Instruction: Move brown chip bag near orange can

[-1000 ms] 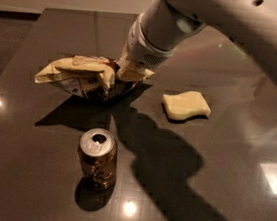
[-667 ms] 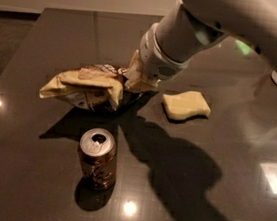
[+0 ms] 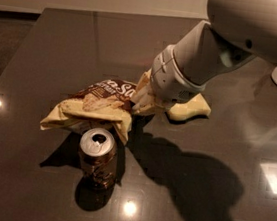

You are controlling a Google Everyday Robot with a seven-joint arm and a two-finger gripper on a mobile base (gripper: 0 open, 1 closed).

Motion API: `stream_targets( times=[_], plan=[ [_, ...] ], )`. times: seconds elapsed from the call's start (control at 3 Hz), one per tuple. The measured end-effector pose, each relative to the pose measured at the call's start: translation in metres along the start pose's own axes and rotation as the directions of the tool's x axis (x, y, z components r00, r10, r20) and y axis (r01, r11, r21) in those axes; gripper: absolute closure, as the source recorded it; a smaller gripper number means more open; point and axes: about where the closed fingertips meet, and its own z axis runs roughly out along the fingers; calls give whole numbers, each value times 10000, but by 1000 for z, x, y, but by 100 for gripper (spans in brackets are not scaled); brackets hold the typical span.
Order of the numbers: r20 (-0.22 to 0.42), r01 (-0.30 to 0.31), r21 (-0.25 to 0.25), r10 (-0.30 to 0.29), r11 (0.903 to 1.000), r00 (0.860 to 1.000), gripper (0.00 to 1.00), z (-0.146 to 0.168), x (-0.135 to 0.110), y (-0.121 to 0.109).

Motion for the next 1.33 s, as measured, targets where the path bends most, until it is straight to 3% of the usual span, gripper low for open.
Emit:
stream_targets(
  times=[0.67, 1.0, 1.33],
  plan=[
    [261, 200, -132, -196, 9997, 9995, 31, -1, -2, 10],
    [238, 250, -110, -248, 9996, 9994, 1, -2, -5, 10],
    [233, 263, -105, -260, 9996, 9994, 0, -2, -6, 10]
  ],
)
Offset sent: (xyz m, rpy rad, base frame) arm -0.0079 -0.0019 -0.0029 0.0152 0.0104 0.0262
